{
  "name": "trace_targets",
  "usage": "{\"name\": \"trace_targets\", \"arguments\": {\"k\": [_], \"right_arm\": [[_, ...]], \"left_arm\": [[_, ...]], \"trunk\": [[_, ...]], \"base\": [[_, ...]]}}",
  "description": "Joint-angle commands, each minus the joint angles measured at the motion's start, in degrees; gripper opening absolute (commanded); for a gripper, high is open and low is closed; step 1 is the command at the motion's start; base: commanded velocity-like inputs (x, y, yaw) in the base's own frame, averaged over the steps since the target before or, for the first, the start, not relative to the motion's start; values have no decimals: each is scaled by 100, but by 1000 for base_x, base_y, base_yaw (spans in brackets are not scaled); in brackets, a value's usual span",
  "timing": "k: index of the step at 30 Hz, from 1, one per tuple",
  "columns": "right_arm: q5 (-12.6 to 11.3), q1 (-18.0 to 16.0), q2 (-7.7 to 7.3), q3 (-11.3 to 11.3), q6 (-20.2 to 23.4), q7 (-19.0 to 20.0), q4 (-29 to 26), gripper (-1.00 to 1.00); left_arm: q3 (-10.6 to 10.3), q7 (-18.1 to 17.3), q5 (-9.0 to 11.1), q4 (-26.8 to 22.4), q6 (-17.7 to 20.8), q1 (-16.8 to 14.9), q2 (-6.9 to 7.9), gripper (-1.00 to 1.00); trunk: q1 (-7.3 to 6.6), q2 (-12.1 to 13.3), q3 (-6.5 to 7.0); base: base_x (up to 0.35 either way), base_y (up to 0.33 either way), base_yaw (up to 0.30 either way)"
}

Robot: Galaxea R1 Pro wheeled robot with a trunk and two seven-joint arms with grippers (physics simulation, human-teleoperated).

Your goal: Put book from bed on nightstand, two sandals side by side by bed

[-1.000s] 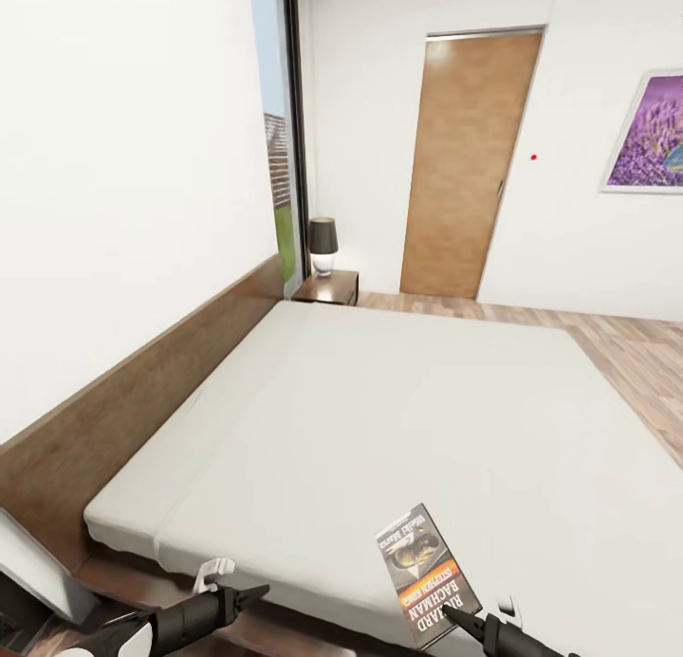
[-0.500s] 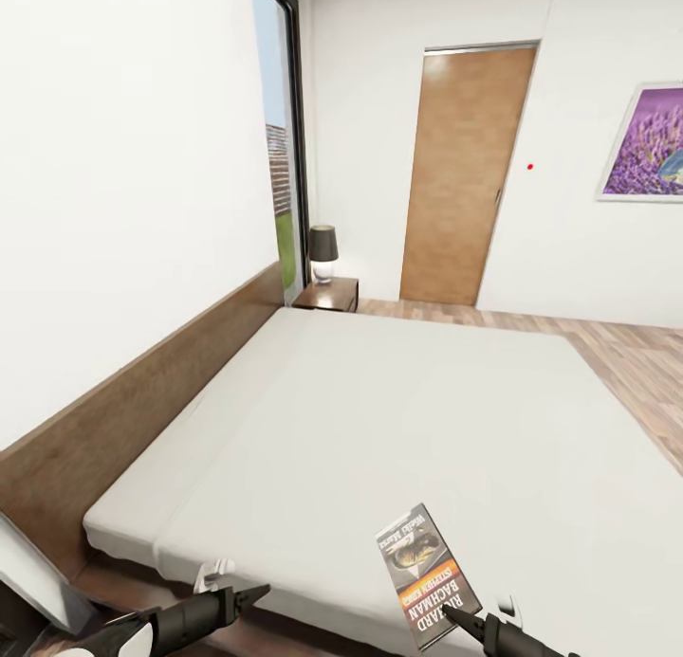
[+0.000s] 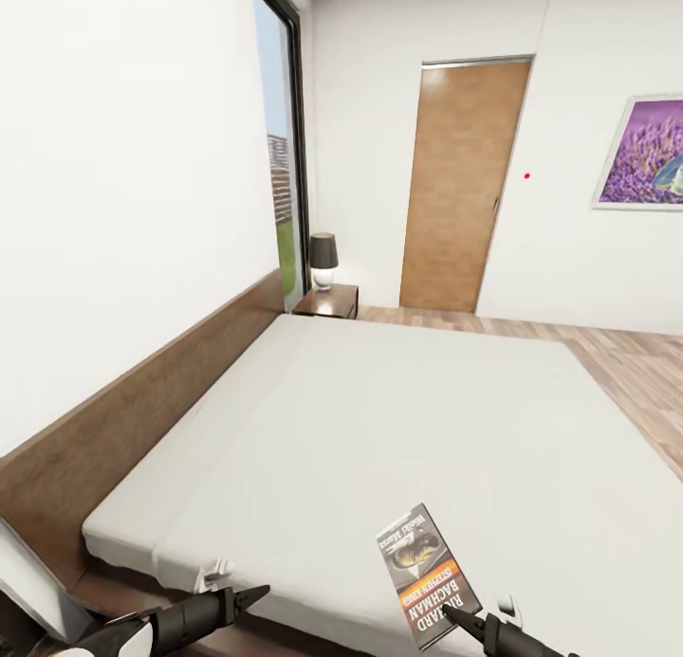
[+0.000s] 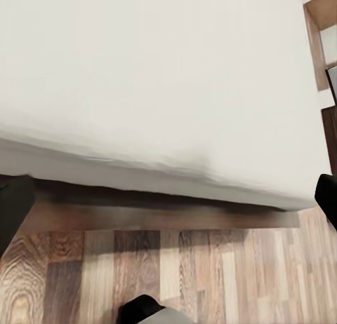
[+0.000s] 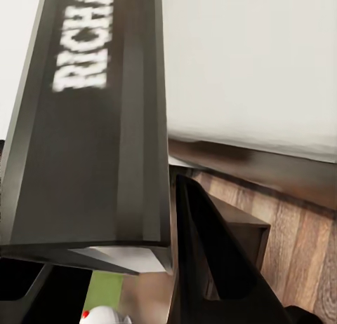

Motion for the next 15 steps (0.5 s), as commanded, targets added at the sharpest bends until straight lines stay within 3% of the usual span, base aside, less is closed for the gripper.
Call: {"name": "trace_targets", "arguments": {"k": [1, 15], "right_arm": [[-60, -3, -4, 36, 60, 11, -1, -100], [-58, -3, -4, 36, 60, 11, -1, -100]], "left_arm": [[-48, -18, 60, -2, 33, -3, 2, 100], [-47, -18, 60, -2, 33, -3, 1, 100]], "trunk": [[0, -4, 3], [0, -4, 133]], "base": [[0, 0, 0], [0, 0, 0]]}}
